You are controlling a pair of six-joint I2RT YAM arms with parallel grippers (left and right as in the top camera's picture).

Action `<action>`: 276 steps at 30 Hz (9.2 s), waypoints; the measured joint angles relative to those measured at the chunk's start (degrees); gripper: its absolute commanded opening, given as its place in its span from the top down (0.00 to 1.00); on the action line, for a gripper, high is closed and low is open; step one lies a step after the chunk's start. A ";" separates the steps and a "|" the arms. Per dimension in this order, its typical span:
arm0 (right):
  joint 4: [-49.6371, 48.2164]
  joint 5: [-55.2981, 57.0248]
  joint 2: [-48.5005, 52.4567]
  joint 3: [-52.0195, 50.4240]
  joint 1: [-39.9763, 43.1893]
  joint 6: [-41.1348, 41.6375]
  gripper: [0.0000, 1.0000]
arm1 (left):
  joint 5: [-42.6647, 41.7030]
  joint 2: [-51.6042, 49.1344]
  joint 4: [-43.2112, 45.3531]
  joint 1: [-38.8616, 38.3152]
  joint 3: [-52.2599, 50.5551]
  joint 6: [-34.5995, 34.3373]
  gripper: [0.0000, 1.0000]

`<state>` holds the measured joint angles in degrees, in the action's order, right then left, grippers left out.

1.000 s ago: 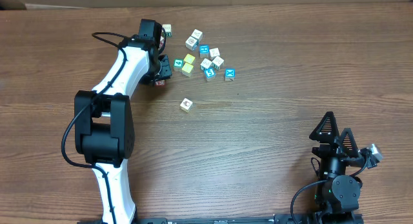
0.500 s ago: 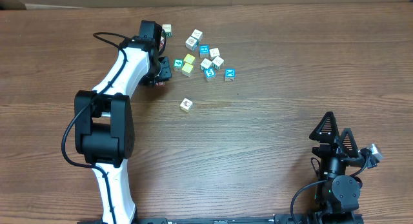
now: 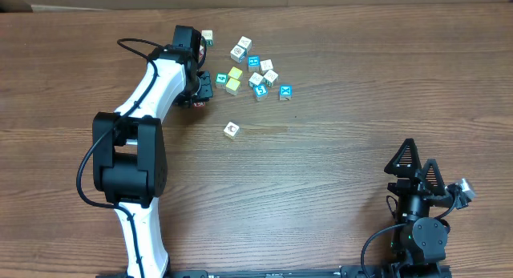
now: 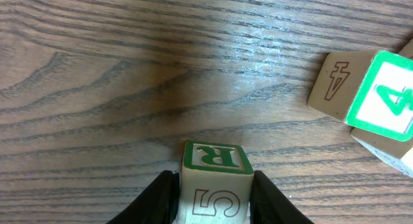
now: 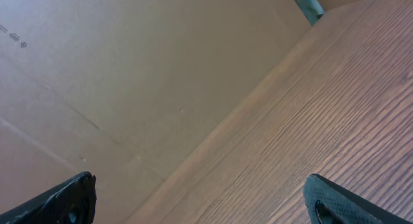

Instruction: Form a circle

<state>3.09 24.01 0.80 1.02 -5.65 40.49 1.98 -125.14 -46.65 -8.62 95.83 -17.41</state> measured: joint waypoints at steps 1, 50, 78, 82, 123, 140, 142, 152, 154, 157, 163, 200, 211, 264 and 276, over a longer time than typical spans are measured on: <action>-0.02 0.02 0.00 0.00 0.00 0.02 0.00 | 0.00 0.00 0.09 0.00 -0.07 0.09 0.62; 0.00 0.02 0.00 0.00 0.00 0.00 0.00 | -0.17 0.00 0.57 0.00 -0.61 6.64 0.58; 0.00 0.02 0.00 0.00 0.00 0.02 0.00 | -1.11 -0.02 1.22 0.00 -0.63 7.56 0.59; 0.00 0.04 0.00 0.00 0.00 0.02 0.00 | -1.11 -0.02 0.96 0.00 -0.66 7.56 0.68; -0.04 0.02 0.00 0.00 0.00 0.00 0.00 | -1.11 16.26 -6.67 -16.98 -0.42 3.93 0.77; -0.02 0.02 0.00 0.00 0.00 0.02 0.00 | 0.50 3.28 -9.55 -23.12 -0.46 3.82 0.75; 0.00 0.04 0.00 0.00 0.00 0.00 0.00 | 1.62 2.97 -9.68 -23.12 -0.46 3.82 0.75; -0.02 0.00 0.00 0.00 0.00 0.02 0.00 | 4.33 2.97 -9.70 -23.12 -0.46 0.59 0.74; 0.00 0.02 0.00 0.00 0.00 -0.02 0.00 | 5.05 2.97 -9.68 -23.12 -0.46 -0.24 0.74; -0.02 0.02 0.00 0.00 -0.02 0.00 0.00 | 5.84 2.97 -9.66 -23.12 -0.46 -0.70 0.74; -0.02 0.02 0.00 0.00 0.00 0.04 0.00 | 6.47 2.97 -9.33 -23.12 -0.46 -0.70 0.75; 0.00 0.04 0.00 0.00 0.00 0.00 0.00 | 7.98 2.97 -3.89 -23.12 -5.40 1.16 0.64; 0.00 0.02 0.00 0.00 0.00 0.00 0.00 | 8.17 2.97 -2.40 -23.12 -5.44 1.31 0.60; -0.02 0.00 0.00 0.00 0.00 0.00 0.00 | 10.12 2.97 -2.27 -23.12 -5.46 8.33 0.70; 0.00 0.02 0.00 0.00 0.00 0.00 0.00 | 10.16 2.97 -2.32 -23.12 -5.46 8.66 0.70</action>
<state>3.09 24.03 0.80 1.02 -5.65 40.49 12.14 -122.17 -48.97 -31.75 90.37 -8.75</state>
